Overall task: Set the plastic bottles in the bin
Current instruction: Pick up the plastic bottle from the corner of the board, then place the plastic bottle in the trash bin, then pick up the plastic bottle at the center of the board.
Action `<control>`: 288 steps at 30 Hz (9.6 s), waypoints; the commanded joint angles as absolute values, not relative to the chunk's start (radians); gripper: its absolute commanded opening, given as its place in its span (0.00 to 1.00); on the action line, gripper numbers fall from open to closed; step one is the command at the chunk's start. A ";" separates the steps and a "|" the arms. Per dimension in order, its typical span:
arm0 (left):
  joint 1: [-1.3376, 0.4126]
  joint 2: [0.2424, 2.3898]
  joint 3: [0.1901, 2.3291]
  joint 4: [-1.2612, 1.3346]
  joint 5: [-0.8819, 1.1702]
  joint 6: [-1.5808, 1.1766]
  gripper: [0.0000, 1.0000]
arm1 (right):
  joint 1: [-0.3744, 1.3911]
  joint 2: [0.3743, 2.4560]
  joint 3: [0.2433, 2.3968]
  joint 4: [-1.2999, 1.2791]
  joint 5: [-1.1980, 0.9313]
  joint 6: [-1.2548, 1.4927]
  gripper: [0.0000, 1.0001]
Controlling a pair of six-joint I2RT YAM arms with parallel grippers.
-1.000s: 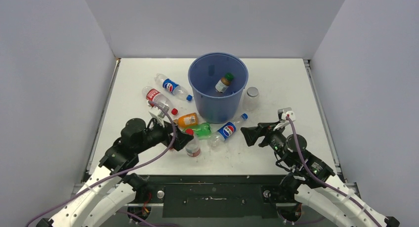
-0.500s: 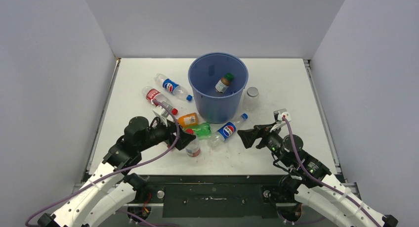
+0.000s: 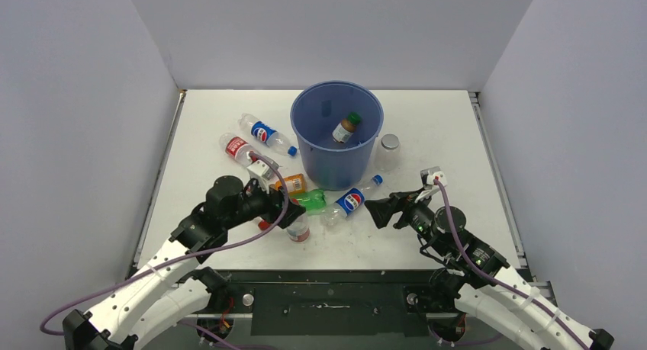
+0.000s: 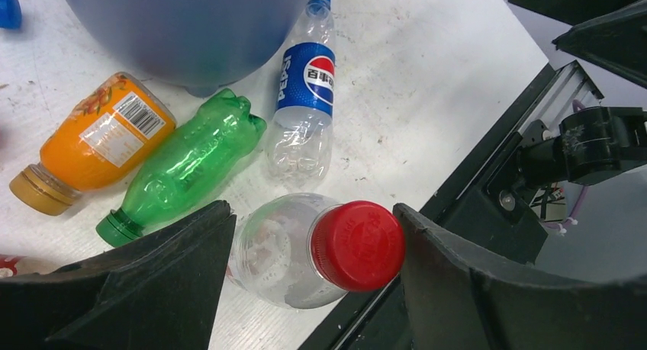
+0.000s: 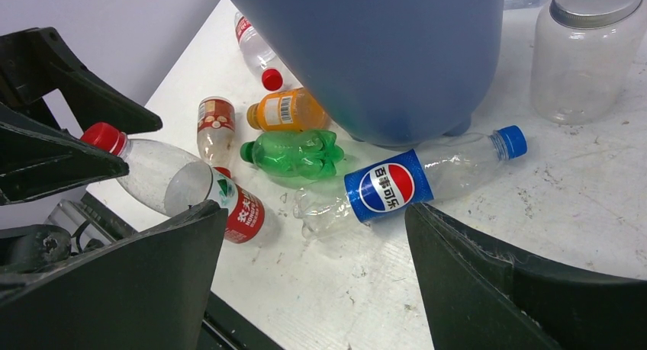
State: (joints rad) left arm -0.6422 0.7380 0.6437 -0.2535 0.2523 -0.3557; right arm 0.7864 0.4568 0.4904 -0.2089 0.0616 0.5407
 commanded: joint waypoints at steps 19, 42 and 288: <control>-0.655 0.606 0.818 -0.207 0.355 -0.319 0.00 | 0.788 0.506 0.610 -0.166 -0.225 0.483 0.90; -0.646 0.937 1.013 0.336 0.908 -0.635 0.00 | 0.822 0.730 0.705 0.311 -0.618 0.631 0.90; -0.814 0.672 0.911 0.116 0.445 -0.246 0.96 | 0.329 0.707 0.894 0.173 -0.833 0.811 0.05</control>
State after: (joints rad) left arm -0.8101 0.5892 0.7765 0.0246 0.1524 -0.1848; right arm 0.3161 0.7216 0.9115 -0.0380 -0.5407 0.6483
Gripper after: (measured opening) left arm 0.961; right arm 0.654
